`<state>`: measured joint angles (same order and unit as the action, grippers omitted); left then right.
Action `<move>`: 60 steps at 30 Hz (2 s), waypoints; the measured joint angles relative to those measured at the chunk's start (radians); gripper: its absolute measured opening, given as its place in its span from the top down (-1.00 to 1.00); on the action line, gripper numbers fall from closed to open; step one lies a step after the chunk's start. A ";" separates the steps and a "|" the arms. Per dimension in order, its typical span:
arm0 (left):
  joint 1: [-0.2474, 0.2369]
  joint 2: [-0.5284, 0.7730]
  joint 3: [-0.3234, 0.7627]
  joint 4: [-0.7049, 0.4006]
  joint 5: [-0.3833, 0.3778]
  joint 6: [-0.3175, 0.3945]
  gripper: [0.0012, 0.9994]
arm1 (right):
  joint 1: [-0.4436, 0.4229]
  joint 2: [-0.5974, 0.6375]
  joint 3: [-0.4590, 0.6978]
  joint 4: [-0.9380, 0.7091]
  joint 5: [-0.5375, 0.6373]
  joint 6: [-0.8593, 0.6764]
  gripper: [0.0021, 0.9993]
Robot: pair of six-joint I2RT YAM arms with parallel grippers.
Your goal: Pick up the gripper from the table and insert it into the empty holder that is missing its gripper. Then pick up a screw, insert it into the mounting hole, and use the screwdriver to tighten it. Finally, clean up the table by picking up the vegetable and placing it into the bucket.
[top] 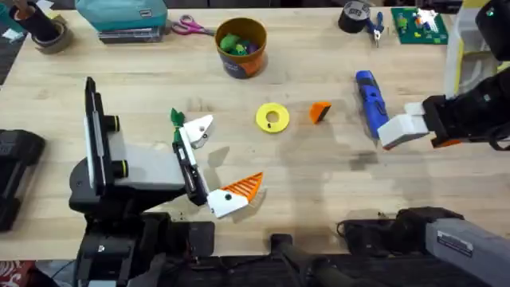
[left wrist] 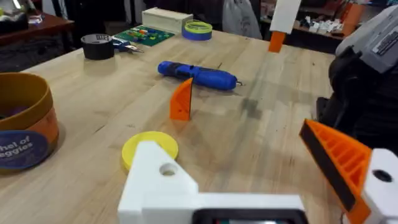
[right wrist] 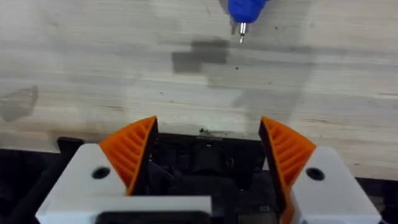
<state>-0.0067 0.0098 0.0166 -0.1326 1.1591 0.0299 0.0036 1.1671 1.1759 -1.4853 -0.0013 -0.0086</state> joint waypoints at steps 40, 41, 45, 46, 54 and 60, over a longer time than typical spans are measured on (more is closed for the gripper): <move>0.000 0.000 0.000 0.000 0.000 0.000 -0.97 | 0.139 0.000 0.022 0.160 0.001 0.027 -0.99; 0.000 0.000 0.000 0.000 0.000 0.000 -0.97 | 0.157 0.000 0.036 0.160 0.001 0.034 -0.99; 0.000 0.000 0.000 0.000 0.000 0.000 -0.97 | 0.199 0.032 0.120 0.139 0.001 0.059 -0.99; 0.000 0.000 0.000 0.000 0.000 0.000 -0.97 | 0.207 0.046 0.146 0.131 0.001 0.062 -0.99; 0.000 0.000 0.000 0.000 0.000 0.000 -0.97 | 0.265 0.176 0.314 0.063 0.001 0.069 -1.00; 0.000 0.000 0.000 0.000 0.000 0.000 -0.97 | 0.315 0.241 0.332 0.065 0.001 0.069 -0.99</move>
<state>-0.0067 0.0101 0.0166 -0.1326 1.1587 0.0299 0.3191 1.4082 1.5082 -1.4200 -0.0006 0.0608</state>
